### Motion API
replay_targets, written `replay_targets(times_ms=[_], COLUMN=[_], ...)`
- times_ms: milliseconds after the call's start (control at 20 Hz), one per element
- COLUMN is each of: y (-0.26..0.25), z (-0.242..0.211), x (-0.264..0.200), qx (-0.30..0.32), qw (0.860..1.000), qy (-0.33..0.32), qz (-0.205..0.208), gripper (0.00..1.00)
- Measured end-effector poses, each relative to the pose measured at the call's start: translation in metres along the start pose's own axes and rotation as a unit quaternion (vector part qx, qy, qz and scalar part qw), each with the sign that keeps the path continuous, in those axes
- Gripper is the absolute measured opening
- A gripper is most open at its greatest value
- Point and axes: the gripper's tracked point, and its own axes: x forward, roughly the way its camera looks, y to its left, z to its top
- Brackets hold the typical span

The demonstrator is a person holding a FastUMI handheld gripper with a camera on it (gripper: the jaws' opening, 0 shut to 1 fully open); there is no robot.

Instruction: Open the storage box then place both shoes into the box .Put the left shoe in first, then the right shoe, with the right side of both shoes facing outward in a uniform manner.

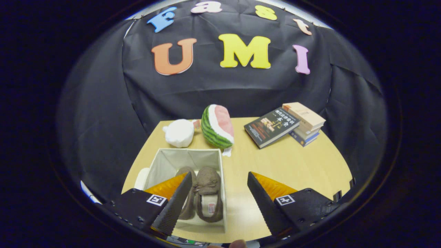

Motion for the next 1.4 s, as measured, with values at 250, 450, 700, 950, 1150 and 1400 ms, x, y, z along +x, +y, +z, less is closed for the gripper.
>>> replay_targets(times_ms=[250,450,700,950,1150,1400], y=[-0.067,-0.140,-0.222,-0.262,-0.276,-0.266], z=[0.039,0.074,0.104,0.114,0.109,0.097], x=[-0.043,-0.081,-0.122,-0.143,-0.148,-0.146], qx=[0.033,0.026,0.011,0.017,0.031,0.034], qw=[0.997,0.992,0.981,0.975,0.975,0.975], qy=[-0.065,-0.127,-0.192,-0.220,-0.221,-0.217], qz=[0.011,-0.005,-0.020,-0.016,-0.017,-0.017], gripper=[0.98,0.96,0.96,0.96,0.96,0.96])
